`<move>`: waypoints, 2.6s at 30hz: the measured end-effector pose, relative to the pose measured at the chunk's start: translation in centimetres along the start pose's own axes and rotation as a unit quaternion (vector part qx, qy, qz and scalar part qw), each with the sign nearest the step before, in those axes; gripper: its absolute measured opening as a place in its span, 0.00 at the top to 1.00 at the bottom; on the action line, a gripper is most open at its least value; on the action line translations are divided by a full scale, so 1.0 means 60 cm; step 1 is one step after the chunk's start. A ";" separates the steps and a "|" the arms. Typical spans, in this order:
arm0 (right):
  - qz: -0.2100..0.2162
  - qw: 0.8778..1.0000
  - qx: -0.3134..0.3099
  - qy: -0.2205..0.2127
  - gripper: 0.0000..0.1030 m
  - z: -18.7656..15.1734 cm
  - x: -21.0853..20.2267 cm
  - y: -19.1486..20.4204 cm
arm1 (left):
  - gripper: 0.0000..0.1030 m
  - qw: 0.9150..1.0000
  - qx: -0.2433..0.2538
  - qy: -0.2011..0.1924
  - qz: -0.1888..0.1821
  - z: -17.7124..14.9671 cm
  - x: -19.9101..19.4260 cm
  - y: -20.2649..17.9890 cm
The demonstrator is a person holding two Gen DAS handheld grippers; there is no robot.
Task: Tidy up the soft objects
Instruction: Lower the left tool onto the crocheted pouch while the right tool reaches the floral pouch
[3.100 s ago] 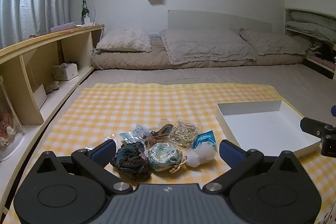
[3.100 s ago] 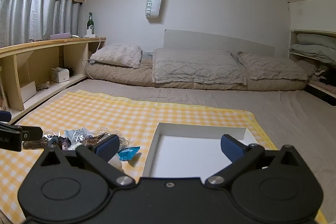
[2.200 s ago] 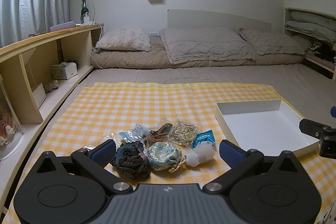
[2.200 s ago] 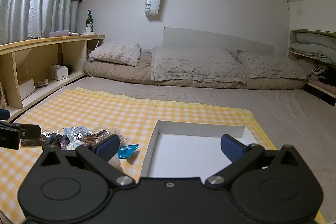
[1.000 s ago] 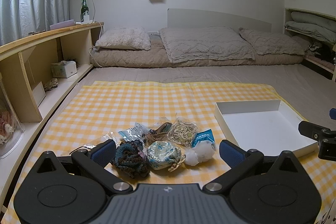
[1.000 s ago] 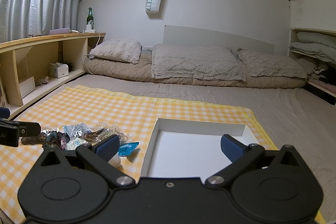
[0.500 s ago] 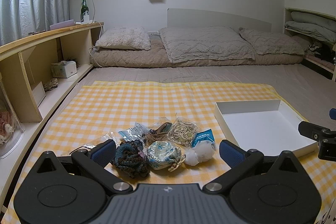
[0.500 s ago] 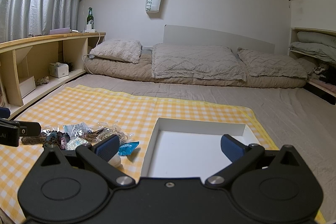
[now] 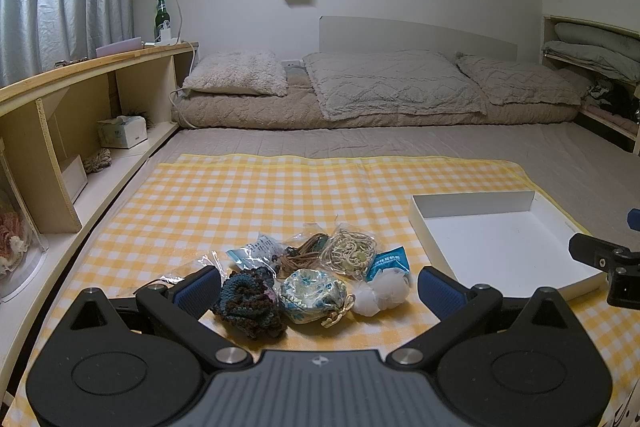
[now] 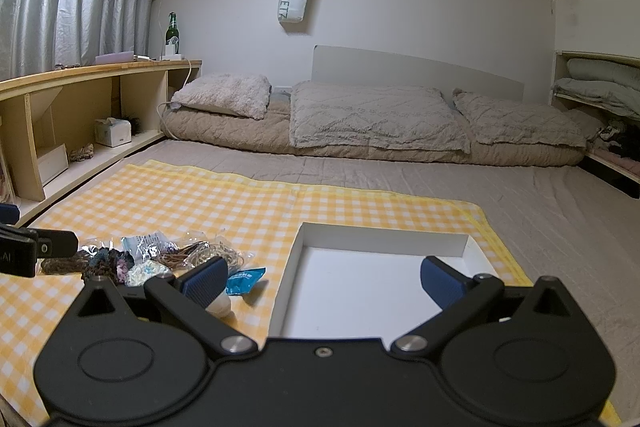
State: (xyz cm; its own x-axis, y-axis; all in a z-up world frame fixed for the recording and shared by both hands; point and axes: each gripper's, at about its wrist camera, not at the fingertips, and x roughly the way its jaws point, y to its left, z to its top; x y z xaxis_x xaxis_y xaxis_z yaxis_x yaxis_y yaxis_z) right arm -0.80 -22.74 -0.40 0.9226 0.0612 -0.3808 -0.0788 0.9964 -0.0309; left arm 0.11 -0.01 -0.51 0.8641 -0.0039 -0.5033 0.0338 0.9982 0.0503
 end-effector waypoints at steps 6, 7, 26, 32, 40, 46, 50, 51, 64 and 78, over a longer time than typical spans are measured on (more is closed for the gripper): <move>0.005 1.000 -0.002 -0.006 0.00 -0.008 0.007 0.010 | 0.00 1.000 0.002 -0.019 0.012 -0.003 -0.010 0.004; 0.002 1.000 -0.001 -0.007 0.00 -0.009 0.006 0.012 | 0.00 1.000 -0.001 -0.022 0.012 0.001 -0.011 0.009; 0.037 0.995 -0.031 -0.087 0.00 0.124 0.014 0.017 | 0.00 0.990 0.009 -0.095 0.099 0.108 -0.008 0.079; 0.098 0.991 -0.040 -0.086 0.00 0.176 0.049 0.034 | 0.00 0.993 -0.031 -0.070 0.088 0.139 0.035 0.106; 0.164 0.986 -0.027 -0.029 0.00 0.186 0.147 0.057 | 0.00 0.995 -0.079 0.024 0.059 0.096 0.121 0.130; 0.214 0.975 -0.022 0.060 0.01 0.147 0.214 0.063 | 0.00 0.986 -0.123 0.103 0.051 0.063 0.183 0.159; 0.232 0.967 -0.040 0.096 0.09 0.130 0.252 0.083 | 0.00 0.970 -0.182 0.156 0.032 0.044 0.220 0.183; 0.236 0.965 -0.043 0.107 0.11 0.125 0.265 0.089 | 0.00 0.967 -0.192 0.166 0.030 0.040 0.228 0.187; 0.297 0.925 -0.045 0.232 0.18 0.047 0.371 0.168 | 0.00 0.938 -0.219 0.263 0.060 0.021 0.307 0.192; 0.325 0.893 -0.070 0.305 0.20 -0.010 0.428 0.240 | 0.26 0.927 -0.222 0.300 0.023 -0.002 0.350 0.194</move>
State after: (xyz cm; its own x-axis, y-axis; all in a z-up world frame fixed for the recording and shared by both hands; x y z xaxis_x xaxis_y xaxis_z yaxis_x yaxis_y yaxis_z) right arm 21.53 -6.86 -11.16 0.2918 0.5374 -0.7912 -0.6076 0.7431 0.2805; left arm 18.57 11.55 -10.59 0.4193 -0.0590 -0.9060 -0.3212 0.9237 -0.2088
